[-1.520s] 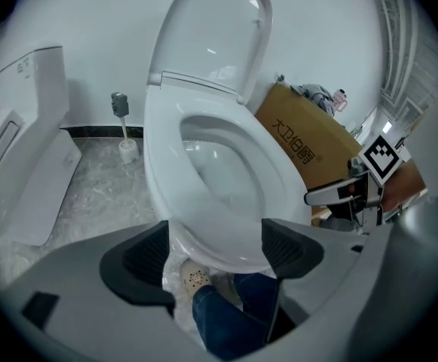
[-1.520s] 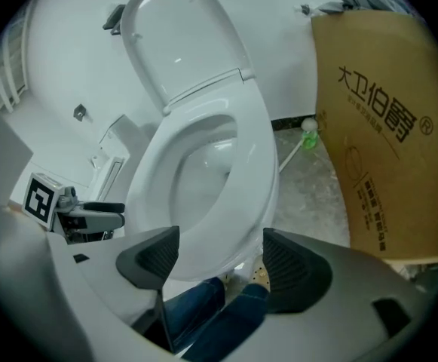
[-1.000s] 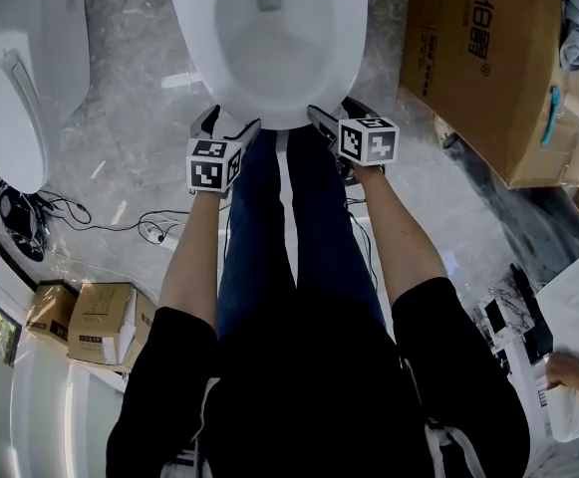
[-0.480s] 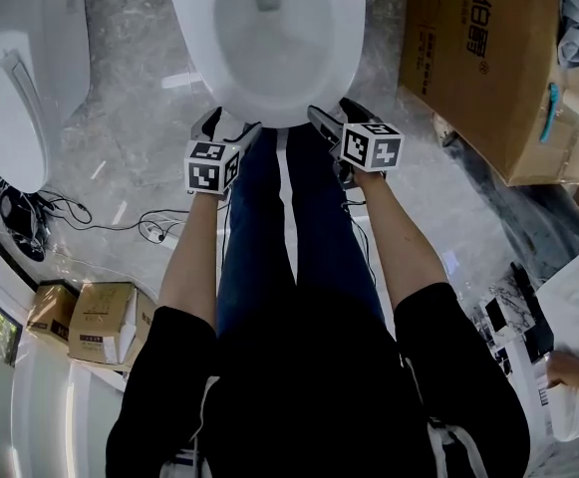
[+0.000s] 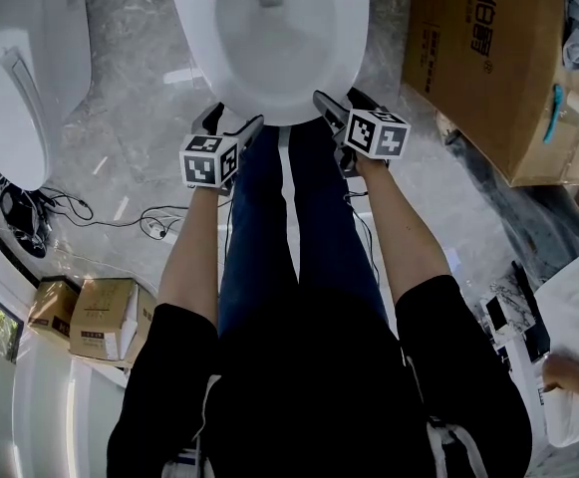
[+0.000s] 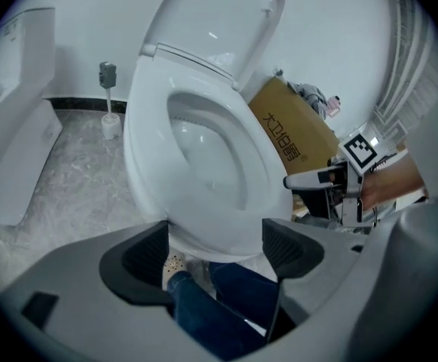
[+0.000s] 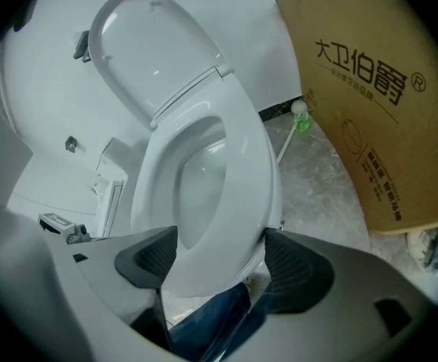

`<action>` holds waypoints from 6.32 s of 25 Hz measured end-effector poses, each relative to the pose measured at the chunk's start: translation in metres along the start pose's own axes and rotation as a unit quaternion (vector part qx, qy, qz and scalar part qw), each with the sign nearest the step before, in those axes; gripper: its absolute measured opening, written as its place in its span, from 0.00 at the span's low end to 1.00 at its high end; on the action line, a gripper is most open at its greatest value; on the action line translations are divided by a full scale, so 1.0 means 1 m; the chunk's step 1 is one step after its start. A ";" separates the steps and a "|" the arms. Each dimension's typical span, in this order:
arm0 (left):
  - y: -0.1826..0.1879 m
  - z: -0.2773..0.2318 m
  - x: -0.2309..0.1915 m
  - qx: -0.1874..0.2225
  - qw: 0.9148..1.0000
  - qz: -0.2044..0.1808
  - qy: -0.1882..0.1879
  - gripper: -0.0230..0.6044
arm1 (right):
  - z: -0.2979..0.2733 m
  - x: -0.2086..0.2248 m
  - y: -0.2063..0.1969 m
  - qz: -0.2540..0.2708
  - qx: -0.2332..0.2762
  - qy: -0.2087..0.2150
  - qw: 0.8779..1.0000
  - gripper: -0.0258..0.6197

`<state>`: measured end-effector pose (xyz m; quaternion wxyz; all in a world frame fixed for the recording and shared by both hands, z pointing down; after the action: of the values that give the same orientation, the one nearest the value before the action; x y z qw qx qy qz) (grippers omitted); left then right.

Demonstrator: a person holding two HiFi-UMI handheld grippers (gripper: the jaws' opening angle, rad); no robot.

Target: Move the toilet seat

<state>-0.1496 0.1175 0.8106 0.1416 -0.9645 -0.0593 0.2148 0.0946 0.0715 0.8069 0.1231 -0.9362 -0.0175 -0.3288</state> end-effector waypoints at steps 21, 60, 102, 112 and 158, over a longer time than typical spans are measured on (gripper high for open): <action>-0.002 -0.001 0.006 0.025 0.990 0.128 -0.062 0.65 | 0.018 -0.014 0.005 -0.005 0.023 0.000 1.000 0.58; 0.068 0.121 0.043 0.145 0.954 0.235 -0.113 0.47 | 0.105 -0.098 0.045 -0.116 0.102 0.095 0.983 0.45; 0.173 0.256 0.100 0.255 0.946 -0.189 0.067 0.61 | 0.175 -0.183 0.158 -0.163 0.210 0.120 0.957 0.44; 0.200 0.252 0.120 0.224 0.884 -0.380 0.154 0.35 | 0.180 -0.192 0.178 -0.170 0.212 0.118 0.955 0.45; 0.327 0.289 0.117 0.247 0.870 -0.390 0.171 0.32 | 0.217 -0.275 0.265 0.651 0.057 -0.099 0.751 0.23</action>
<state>-0.1513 -0.1022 0.4160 0.4554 -0.8180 -0.3508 -0.0185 0.0421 -0.1198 0.4147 0.3576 -0.7397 0.5653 -0.0730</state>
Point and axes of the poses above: the fingertips, and each gripper's own axes: z backward along the fingers, x to its right, y out of its top, the point moved 6 cm from there along z, backward along the fingers, and after that the axes turned 7 degrees about y, right-handed, at the moved point
